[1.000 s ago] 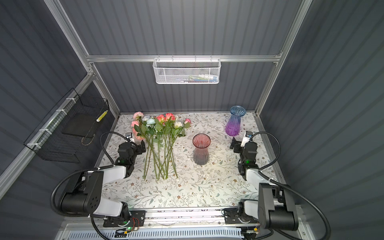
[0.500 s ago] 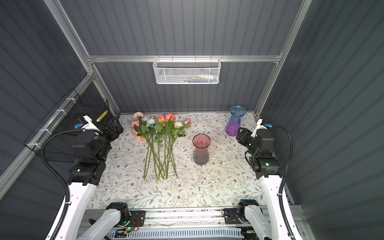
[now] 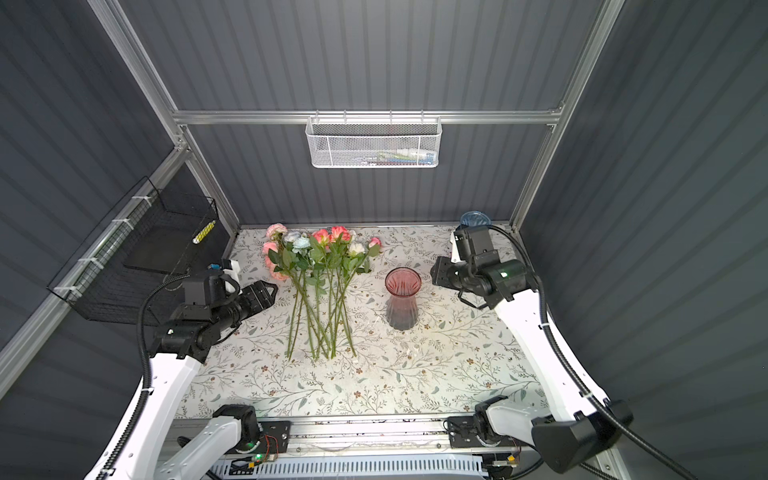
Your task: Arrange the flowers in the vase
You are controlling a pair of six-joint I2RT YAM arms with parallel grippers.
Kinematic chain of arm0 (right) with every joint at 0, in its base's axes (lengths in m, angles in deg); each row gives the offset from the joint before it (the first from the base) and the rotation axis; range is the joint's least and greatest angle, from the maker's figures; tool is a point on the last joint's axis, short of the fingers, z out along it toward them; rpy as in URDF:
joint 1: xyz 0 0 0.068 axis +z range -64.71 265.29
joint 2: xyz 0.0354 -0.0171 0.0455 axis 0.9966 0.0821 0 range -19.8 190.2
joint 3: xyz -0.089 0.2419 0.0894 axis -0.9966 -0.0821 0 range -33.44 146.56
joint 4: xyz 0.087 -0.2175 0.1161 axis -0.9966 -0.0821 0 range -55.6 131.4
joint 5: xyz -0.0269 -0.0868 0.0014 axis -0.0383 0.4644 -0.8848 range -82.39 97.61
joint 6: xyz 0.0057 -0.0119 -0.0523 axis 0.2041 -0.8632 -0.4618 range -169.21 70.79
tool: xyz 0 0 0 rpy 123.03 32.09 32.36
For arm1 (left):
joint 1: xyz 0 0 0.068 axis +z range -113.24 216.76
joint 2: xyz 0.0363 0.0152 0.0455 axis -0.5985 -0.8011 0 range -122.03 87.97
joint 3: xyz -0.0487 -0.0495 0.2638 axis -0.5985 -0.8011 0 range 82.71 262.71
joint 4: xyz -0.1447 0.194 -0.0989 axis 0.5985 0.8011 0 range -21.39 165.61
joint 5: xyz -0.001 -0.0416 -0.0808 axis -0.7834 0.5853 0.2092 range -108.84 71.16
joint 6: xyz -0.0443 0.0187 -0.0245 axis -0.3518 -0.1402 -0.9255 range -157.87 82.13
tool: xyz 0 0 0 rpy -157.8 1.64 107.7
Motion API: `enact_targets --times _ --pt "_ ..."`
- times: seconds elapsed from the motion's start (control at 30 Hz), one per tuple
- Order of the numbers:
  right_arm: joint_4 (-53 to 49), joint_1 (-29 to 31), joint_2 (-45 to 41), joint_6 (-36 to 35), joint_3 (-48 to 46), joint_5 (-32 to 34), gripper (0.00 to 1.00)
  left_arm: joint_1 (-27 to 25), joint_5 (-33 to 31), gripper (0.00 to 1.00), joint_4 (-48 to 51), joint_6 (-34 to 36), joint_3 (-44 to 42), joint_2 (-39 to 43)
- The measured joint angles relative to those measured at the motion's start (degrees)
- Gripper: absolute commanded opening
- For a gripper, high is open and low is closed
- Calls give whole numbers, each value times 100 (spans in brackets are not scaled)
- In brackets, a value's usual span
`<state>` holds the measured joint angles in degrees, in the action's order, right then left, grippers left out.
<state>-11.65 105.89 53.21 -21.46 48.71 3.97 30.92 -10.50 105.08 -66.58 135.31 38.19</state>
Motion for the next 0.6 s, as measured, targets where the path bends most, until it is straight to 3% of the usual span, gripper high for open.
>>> enact_targets --times 0.3,0.6 --pt "-221 319 1187 -114 511 -203 40 0 625 73 -2 -55 -175 -262" --pt "-247 420 1484 -96 514 -203 28 0 813 73 -13 -55 -286 -249"
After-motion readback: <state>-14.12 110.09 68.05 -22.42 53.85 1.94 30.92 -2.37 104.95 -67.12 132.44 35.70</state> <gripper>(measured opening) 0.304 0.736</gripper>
